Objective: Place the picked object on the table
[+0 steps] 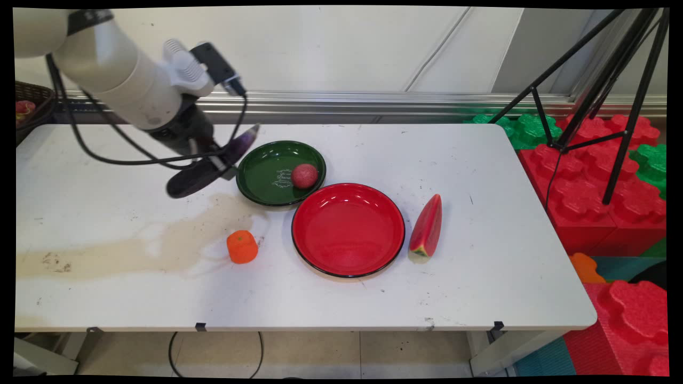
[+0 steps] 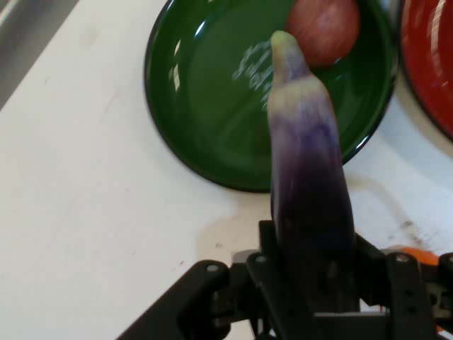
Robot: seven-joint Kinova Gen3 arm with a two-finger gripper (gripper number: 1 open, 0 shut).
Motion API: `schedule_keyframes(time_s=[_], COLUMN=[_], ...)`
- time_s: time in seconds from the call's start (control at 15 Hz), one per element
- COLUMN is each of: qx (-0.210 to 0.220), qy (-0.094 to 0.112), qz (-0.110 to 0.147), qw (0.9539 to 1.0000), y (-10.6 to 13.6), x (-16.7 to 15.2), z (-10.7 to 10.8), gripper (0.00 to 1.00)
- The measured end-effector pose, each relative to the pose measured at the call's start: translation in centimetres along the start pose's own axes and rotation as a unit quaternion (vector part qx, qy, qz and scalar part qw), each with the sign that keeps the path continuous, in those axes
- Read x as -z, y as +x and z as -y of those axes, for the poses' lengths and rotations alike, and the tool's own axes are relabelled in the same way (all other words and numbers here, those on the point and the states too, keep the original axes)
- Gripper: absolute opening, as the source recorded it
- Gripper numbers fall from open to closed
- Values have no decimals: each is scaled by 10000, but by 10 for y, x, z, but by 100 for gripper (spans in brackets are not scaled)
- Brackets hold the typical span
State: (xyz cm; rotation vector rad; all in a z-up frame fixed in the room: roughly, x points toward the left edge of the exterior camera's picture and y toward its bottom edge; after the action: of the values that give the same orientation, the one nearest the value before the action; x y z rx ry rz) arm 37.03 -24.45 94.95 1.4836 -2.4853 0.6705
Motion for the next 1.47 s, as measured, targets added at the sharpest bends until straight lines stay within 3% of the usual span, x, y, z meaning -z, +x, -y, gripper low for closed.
schedule_keyframes(time_s=[0.6,1.07,1.47], qx=[974,1403,1527], qy=[139,115,2], qz=[569,871,1010], qw=[9935,9862,9831], y=[-42,-51,-53], x=[-33,-73,-101], z=[18,27,32], gripper=[0,0,0])
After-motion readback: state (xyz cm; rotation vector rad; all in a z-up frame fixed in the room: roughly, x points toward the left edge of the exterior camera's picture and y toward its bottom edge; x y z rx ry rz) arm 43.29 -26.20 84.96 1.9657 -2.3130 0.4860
